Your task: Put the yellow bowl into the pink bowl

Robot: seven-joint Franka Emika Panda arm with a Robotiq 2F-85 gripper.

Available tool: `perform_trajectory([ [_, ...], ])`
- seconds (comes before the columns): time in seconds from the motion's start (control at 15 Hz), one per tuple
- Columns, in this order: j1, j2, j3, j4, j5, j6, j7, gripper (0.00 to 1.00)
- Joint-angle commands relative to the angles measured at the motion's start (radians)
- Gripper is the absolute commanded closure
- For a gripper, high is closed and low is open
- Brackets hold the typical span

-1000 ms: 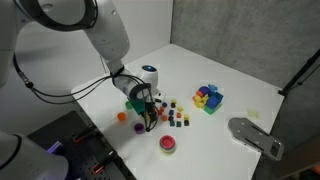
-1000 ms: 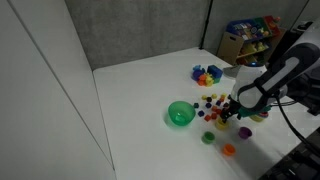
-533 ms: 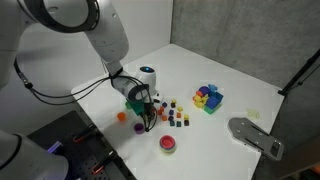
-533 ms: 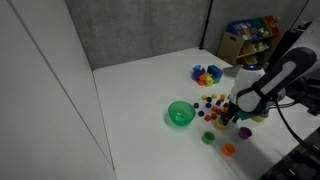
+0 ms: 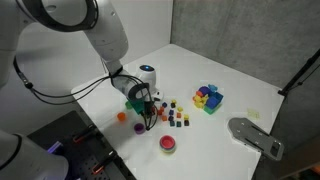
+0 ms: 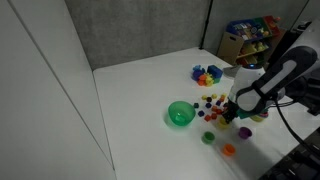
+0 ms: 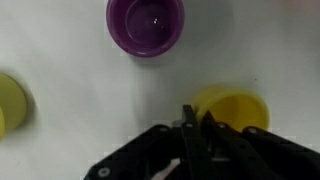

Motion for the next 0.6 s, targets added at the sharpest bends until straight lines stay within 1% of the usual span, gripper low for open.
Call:
perform_trajectory([
  [0.0,-0.001,-0.051,-0.009,-0.007,0.018,-0.026,-0.019,0.96],
  [0.33,-0.003,-0.116,-0.039,-0.014,0.010,-0.056,-0.011,0.95],
  [0.53,-0.024,-0.142,-0.057,-0.010,0.011,-0.079,-0.018,0.95],
])
